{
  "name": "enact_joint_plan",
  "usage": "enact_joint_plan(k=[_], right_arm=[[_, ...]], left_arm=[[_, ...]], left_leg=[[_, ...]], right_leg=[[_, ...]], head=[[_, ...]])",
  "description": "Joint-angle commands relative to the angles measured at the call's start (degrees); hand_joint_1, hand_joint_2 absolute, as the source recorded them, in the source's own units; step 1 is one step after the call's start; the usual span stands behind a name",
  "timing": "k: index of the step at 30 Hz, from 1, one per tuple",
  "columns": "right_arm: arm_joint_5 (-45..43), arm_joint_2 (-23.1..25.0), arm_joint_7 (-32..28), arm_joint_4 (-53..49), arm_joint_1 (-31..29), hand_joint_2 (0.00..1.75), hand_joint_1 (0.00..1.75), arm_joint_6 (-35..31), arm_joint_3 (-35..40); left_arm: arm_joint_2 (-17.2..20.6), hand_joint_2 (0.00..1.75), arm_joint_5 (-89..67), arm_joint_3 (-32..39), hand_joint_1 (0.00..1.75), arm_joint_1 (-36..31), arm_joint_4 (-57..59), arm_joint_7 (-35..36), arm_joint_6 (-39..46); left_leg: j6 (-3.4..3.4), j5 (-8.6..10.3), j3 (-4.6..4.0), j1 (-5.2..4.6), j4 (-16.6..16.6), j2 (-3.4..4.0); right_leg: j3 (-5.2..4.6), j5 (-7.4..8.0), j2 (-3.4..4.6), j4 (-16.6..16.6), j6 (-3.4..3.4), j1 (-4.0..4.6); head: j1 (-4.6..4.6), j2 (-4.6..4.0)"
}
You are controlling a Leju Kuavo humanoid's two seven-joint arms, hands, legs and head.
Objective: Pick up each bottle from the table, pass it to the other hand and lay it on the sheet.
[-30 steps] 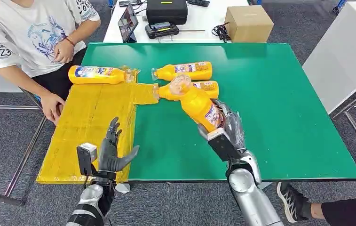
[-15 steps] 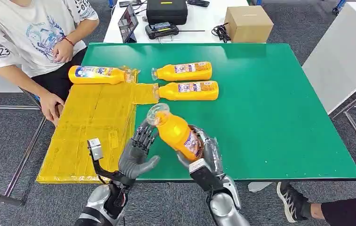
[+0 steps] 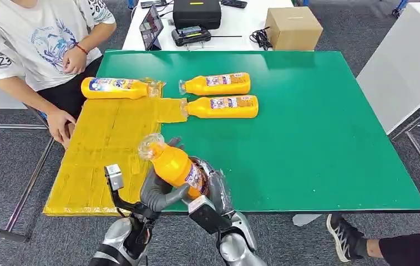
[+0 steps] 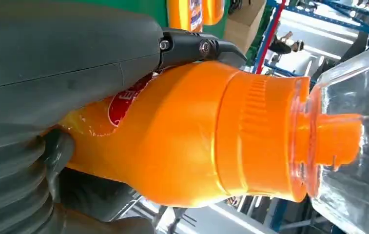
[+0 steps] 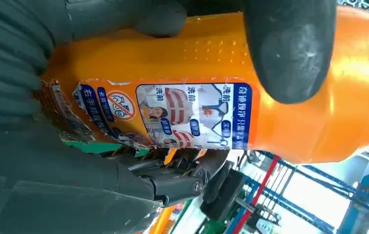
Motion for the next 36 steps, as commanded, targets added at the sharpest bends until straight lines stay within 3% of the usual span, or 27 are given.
enact_joint_plan(k=[1, 7, 8, 9, 28, 29, 30, 31, 32, 36], right_arm=[[-0.2, 0.5, 0.3, 9.1, -4.1, 1.75, 1.75, 2.0, 6.9], [0.2, 0.8, 0.9, 14.0, -5.6, 1.75, 1.75, 2.8, 10.3], [0.2, 0.7, 0.9, 14.2, -5.5, 1.75, 1.75, 2.8, 10.4], [0.5, 0.6, 1.3, 14.8, -5.7, 1.75, 1.75, 3.0, 10.8], [1.0, 0.4, 1.8, 15.6, -5.5, 1.75, 1.75, 2.4, 10.4], [1.0, 0.5, 1.5, 14.8, -5.1, 1.75, 0.16, 1.3, 10.0], [0.7, 0.7, 1.4, 14.1, -4.8, 1.75, 0.0, 0.6, 9.5], [-0.5, 0.8, 0.7, 10.9, -3.8, 1.75, 0.0, -0.5, 8.4], [-0.9, 0.6, 0.5, 7.9, -3.0, 0.0, 0.0, -1.4, 8.0], [-3.8, -1.9, 0.3, -7.4, 0.3, 0.0, 0.0, -4.2, 7.5]], left_arm=[[1.6, 1.75, -0.7, -3.8, 0.0, -2.2, 3.3, 0.4, -0.1], [0.9, 1.75, -1.2, -2.4, 0.05, -2.2, 2.0, -1.6, 0.9], [0.9, 1.75, -1.2, -2.4, 1.55, -2.1, 1.5, -1.7, 1.0], [0.7, 1.75, -1.0, -2.0, 1.75, -1.9, 0.9, -2.2, 1.0], [0.4, 1.75, -1.4, -0.1, 1.75, -1.9, 0.4, -2.5, 2.8], [0.3, 1.75, -1.3, 0.3, 1.75, -1.8, -0.1, -2.7, 3.2], [0.3, 1.75, -1.3, 0.6, 1.75, -1.7, -0.5, -2.9, 3.5], [0.3, 1.75, -2.2, 1.4, 1.75, -1.3, -2.1, -4.1, 5.5], [0.3, 1.75, -2.7, 1.9, 1.75, -1.2, -3.0, -4.6, 6.6], [0.5, 1.75, -6.2, 4.2, 1.75, -1.3, -6.3, -6.5, 12.5]], left_leg=[[-0.09, -0.11, 0.25, 0.06, 0.0, 0.14], [-0.09, -0.09, 0.22, 0.08, 0.0, 0.13], [-0.08, -0.08, 0.2, 0.06, 0.0, 0.12], [-0.11, -0.14, 0.31, 0.12, 0.0, 0.15], [-0.09, -0.1, 0.22, 0.09, 0.0, 0.04], [-0.06, -0.03, 0.12, 0.05, 0.0, 0.03], [-0.09, -0.12, 0.27, 0.11, 0.0, 0.04], [-0.08, -0.1, 0.19, 0.09, 0.0, 0.05], [-0.06, -0.05, 0.1, 0.06, 0.0, 0.08], [-0.09, -0.14, 0.14, 0.1, 0.1, 0.08]], right_leg=[[0.23, -0.06, 0.11, -0.1, -0.11, 0.07], [0.2, -0.05, 0.09, -0.1, -0.11, 0.09], [0.19, -0.05, 0.08, 0.0, -0.09, 0.07], [0.31, -0.1, 0.08, -0.1, -0.14, 0.13], [0.22, -0.1, -0.04, 0.0, -0.11, 0.1], [0.11, -0.05, -0.03, 0.0, -0.07, 0.06], [0.28, -0.13, -0.05, -0.1, -0.12, 0.13], [0.19, -0.12, -0.04, 0.0, -0.11, 0.1], [0.07, -0.06, -0.01, 0.0, -0.07, 0.07], [0.13, -0.14, -0.02, 0.0, -0.11, 0.12]], head=[[0.0, 0.0], [0.0, 0.0], [0.0, 0.0], [0.0, 0.0], [0.0, 0.0], [0.0, 0.0], [0.0, 0.0], [0.0, 0.0], [0.0, 0.0], [0.0, 0.0]])
